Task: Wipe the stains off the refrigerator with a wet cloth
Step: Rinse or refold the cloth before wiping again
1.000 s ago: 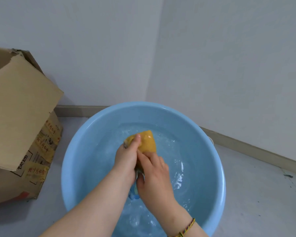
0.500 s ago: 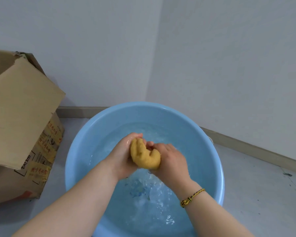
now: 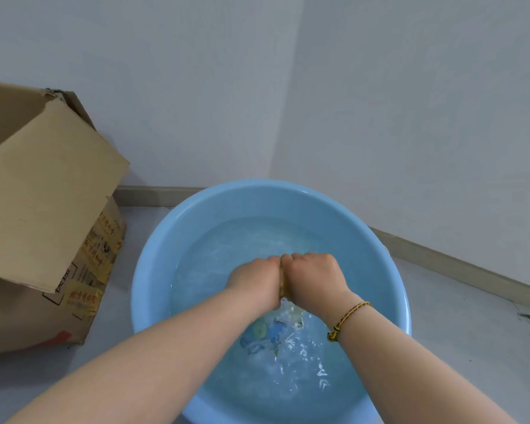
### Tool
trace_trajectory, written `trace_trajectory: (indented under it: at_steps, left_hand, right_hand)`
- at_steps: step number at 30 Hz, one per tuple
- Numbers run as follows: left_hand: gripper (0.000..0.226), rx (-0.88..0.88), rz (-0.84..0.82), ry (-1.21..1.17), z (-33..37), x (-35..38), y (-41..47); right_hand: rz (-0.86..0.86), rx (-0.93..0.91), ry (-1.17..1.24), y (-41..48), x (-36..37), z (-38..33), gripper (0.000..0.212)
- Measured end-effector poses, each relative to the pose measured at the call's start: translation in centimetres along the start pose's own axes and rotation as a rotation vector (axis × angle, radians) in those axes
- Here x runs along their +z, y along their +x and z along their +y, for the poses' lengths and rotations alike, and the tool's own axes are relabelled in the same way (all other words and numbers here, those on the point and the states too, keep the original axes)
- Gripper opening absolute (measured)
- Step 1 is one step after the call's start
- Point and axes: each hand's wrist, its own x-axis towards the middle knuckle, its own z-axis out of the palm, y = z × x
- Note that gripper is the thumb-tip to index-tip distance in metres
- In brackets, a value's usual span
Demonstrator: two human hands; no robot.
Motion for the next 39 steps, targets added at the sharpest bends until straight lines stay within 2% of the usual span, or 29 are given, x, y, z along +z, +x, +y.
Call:
trace_trajectory:
  at_steps: [2,4,7,10,12,13,14,16,17,18,20,21,23,25,27,29,30,32,34,36,39]
  left_hand:
    - [0.035,0.072,0.09,0.116,-0.3,0.3,0.2]
    - [0.031,0.181,0.14,0.243,-0.7,0.3,0.2]
    - [0.03,0.263,0.181,0.331,-0.9,0.0,0.3]
    - [0.038,0.227,0.259,0.266,-1.2,-0.3,-0.1]
    - [0.054,0.155,0.296,0.187,-1.5,-0.3,-0.7]
    - [0.065,0.069,0.298,0.058,-1.7,-0.3,-1.1]
    - [0.076,-0.036,0.298,-0.173,-1.6,-0.3,-1.7]
    - [0.084,-0.288,0.185,-0.962,-0.5,-0.5,-2.7]
    - [0.08,-0.388,0.081,-1.359,0.1,-0.3,-2.7]
    - [0.069,-0.444,-0.004,-1.619,0.7,-0.3,-2.4]
    - [0.037,-0.509,-0.026,-1.848,0.6,-0.3,-1.0]
    - [0.029,-0.548,0.002,-1.911,0.2,-0.4,-0.4]
    - [0.026,-0.601,0.044,-1.977,-0.7,-0.6,0.4]
    - [0.019,-0.584,0.047,-2.056,-1.2,-0.6,0.3]
    - [0.017,-0.495,0.078,-2.202,-0.9,-0.9,0.0]
    - [0.018,-0.374,0.134,-2.326,-0.6,-1.6,-0.3]
    - [0.018,-0.315,0.151,-2.348,-0.5,-2.0,-0.3]
    - [0.019,-0.24,0.145,-2.3,-0.6,-2.6,-0.1]
    - [0.029,-0.235,0.135,-2.199,-0.7,-2.7,0.0]
    - [0.038,-0.229,0.144,-2.12,-0.9,-2.8,0.1]
    - [0.037,-0.176,0.158,-2.021,-0.7,-3.3,0.4]
  right_hand:
    - [-0.212,0.071,0.145,0.0,-0.2,-0.2,0.017]
    - [-0.308,0.122,0.291,0.0,-0.3,0.0,0.01]
    - [-0.457,0.229,0.516,0.6,-0.4,0.6,0.013]
    - [-0.474,0.288,0.59,0.6,-0.5,1.1,0.015]
    - [-0.377,0.342,0.479,-0.1,-0.6,1.5,0.012]
    - [-0.307,0.372,0.402,-0.4,-0.7,1.7,0.013]
    - [-0.239,0.404,0.315,-0.7,-0.6,1.8,0.016]
    - [-0.05,0.412,0.124,-0.9,-0.6,1.4,0.025]
    - [0.072,0.375,0.024,-0.8,-0.4,1.0,0.036]
    - [0.154,0.344,-0.024,-0.8,-0.2,0.6,0.046]
    - [0.38,0.238,-0.051,-0.7,0.0,-0.6,0.047]
    - [0.483,0.158,-0.06,-1.0,0.4,-1.4,0.041]
    - [0.706,0.025,-0.066,-1.6,1.4,-2.3,0.008]
    - [0.799,-0.011,0.056,-1.9,1.9,-3.1,0.019]
    - [0.781,0.046,0.281,-1.8,2.1,-3.6,0.024]
    - [0.711,0.277,0.587,-1.8,0.7,-4.4,0.031]
    - [0.622,0.397,0.764,-1.8,-0.1,-4.6,0.035]
    - [0.359,0.515,1.086,-2.0,-0.7,-4.9,0.045]
    - [0.192,0.531,1.168,-1.8,-0.6,-4.7,0.043]
    - [0.128,0.562,1.21,-1.4,-0.3,-4.4,0.039]
    - [0.033,0.573,1.304,-0.7,-0.6,-4.3,0.031]
